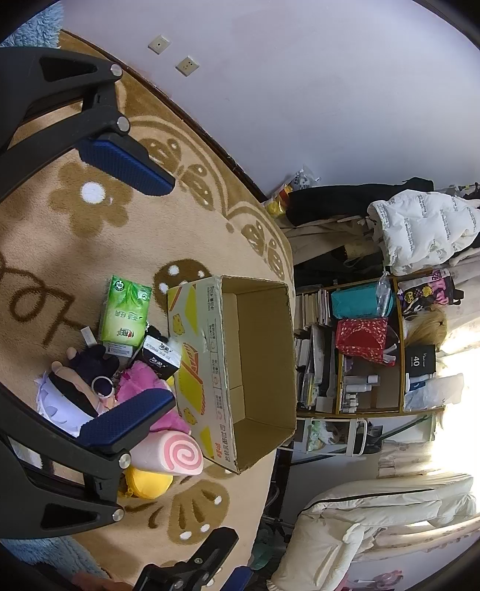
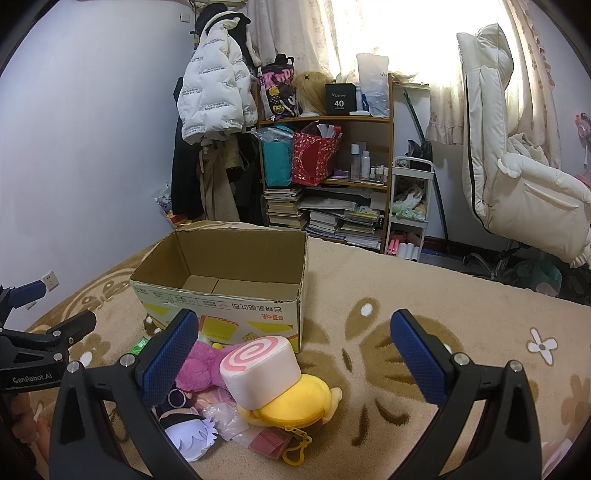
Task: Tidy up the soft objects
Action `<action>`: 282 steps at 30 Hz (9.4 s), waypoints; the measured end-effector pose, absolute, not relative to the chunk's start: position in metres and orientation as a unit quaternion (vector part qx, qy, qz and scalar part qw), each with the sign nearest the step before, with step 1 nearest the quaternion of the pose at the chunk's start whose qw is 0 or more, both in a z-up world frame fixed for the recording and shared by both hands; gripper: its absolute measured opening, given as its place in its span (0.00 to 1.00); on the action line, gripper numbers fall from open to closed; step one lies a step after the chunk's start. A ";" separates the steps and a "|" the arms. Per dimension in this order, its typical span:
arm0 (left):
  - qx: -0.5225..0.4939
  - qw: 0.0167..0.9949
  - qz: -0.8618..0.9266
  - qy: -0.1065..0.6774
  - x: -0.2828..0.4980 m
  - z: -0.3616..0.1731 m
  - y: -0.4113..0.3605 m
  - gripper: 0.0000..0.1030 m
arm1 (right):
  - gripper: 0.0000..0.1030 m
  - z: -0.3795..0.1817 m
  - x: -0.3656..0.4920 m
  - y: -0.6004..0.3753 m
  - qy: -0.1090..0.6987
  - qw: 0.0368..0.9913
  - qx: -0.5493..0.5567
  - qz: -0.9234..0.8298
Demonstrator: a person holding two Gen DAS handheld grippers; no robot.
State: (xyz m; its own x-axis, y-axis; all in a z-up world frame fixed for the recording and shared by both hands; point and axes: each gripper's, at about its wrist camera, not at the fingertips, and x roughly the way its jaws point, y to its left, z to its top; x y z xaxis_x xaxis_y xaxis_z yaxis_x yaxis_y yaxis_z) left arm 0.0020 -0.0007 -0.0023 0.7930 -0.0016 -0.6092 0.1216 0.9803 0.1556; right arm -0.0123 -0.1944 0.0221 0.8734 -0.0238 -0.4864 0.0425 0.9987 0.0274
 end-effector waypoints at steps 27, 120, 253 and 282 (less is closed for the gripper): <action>0.093 0.941 -0.033 0.324 0.004 -0.005 -0.001 1.00 | 1.00 0.022 -0.013 -0.200 0.251 0.968 0.018 -0.019; 0.049 0.874 -0.062 0.480 0.064 -0.064 -0.022 1.00 | 0.99 -0.017 0.057 -0.202 0.411 0.910 0.047 0.026; 0.056 0.739 -0.074 0.668 0.087 -0.139 0.059 0.53 | 0.58 -0.087 0.090 -0.206 0.522 0.839 0.144 0.047; 0.109 0.852 -0.010 0.511 0.084 -0.038 0.042 0.53 | 0.49 -0.026 0.071 -0.186 0.462 0.879 0.098 0.065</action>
